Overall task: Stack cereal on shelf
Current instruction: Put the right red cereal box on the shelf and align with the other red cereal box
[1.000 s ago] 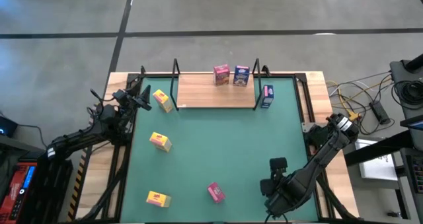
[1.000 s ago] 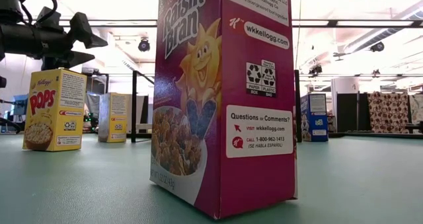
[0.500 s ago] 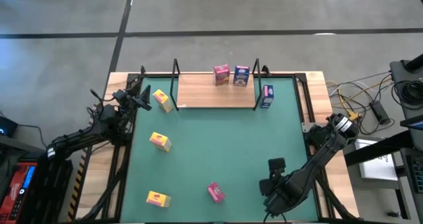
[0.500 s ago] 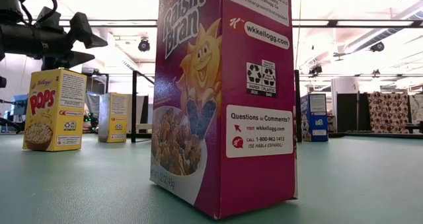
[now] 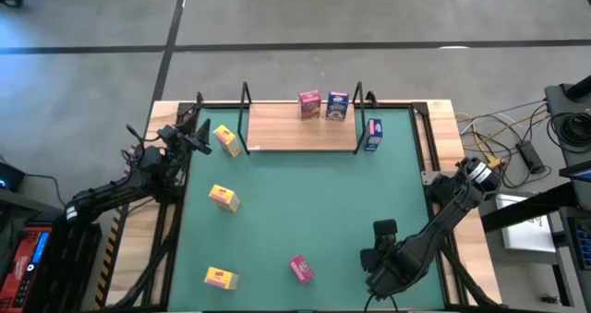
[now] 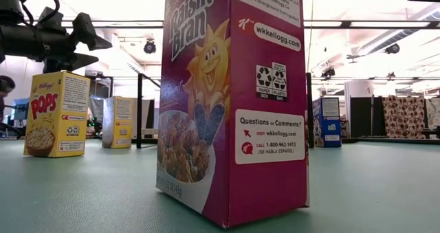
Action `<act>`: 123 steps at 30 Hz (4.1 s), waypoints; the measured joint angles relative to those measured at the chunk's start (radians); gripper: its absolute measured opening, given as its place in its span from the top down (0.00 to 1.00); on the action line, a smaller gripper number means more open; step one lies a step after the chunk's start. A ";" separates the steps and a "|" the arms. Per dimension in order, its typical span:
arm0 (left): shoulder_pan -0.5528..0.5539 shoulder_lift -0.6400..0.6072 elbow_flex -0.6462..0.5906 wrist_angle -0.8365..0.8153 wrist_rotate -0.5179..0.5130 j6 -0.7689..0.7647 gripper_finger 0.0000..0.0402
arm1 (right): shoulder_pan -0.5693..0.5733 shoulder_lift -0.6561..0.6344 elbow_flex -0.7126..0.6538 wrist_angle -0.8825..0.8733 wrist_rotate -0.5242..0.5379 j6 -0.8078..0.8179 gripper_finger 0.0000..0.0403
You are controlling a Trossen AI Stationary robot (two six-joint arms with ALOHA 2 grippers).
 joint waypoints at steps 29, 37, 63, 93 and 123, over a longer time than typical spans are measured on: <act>0.000 0.000 0.000 0.000 0.000 0.000 0.26 | -0.806 -0.107 0.000 0.105 0.035 -0.752 0.52; 0.000 0.000 0.000 0.000 0.000 0.000 0.26 | -0.901 -0.087 0.081 0.108 0.028 -0.889 0.52; 0.000 0.000 0.000 0.000 0.000 0.000 0.26 | -1.127 0.229 0.531 -0.012 0.052 -1.145 0.51; 0.000 0.000 0.000 0.000 0.000 0.000 0.26 | -1.211 0.452 0.840 -0.063 0.053 -1.244 0.51; 0.000 0.000 0.000 0.000 0.000 0.000 0.26 | -1.215 0.453 0.839 -0.022 0.016 -1.214 0.51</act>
